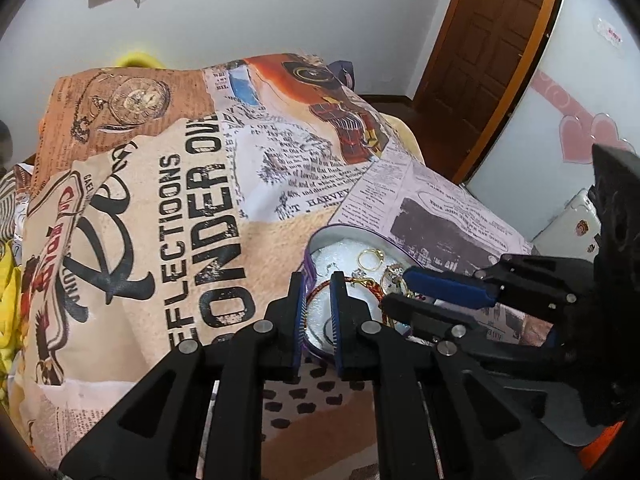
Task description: Organize jewelry
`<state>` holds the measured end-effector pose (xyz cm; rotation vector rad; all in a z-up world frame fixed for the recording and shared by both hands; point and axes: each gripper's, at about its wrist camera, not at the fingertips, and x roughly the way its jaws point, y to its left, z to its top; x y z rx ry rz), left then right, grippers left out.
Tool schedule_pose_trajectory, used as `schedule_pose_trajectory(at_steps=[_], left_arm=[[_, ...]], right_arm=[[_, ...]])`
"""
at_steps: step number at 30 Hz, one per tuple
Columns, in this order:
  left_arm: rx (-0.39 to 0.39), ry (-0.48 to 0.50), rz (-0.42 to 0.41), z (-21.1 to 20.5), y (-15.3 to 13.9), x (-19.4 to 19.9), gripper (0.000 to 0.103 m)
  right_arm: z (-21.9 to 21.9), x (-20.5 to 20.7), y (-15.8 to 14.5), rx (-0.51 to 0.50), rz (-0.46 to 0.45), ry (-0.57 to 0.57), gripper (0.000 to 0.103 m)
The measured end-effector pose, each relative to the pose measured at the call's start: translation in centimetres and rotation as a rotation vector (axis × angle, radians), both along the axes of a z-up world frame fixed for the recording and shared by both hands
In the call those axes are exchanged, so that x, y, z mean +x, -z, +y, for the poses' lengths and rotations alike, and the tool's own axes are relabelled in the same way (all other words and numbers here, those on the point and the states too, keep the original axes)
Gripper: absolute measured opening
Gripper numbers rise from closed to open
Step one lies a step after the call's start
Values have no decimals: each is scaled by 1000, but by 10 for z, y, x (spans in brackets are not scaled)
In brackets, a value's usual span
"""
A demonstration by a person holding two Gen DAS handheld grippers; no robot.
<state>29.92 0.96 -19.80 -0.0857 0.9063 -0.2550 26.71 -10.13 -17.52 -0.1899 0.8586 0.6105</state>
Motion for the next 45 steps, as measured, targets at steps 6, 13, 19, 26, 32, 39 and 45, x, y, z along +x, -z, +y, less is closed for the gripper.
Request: schedule_pose_trajectory(at_steps=[6,13,19,26,32,39,45], left_arm=[[6,-21,-17,7,-7,-5,9],[23,-32,-38,10,-17,-17,10],[24,-42,-84,10,-38,-35,10],[19,-51,-173,10,-80,-68,16],[20,-61,-311,7,-131,-114,16],[42,-71,-545,1,-194,-187,16],[35,-139,-747,4,-227,-254,40]], right_arm=[[5,1,5,-23,21,-8,17],[4,-1,3,-31,42,11,17],[-1,-10,-16,-25,15,25,18],[-13,-37,-60,16,-78,48,18],[-25,-79,-115,75,-221,69,18],[-46,-154,-187,206,-451,102,19],[-60,-218,-228,302,-628,133,19]])
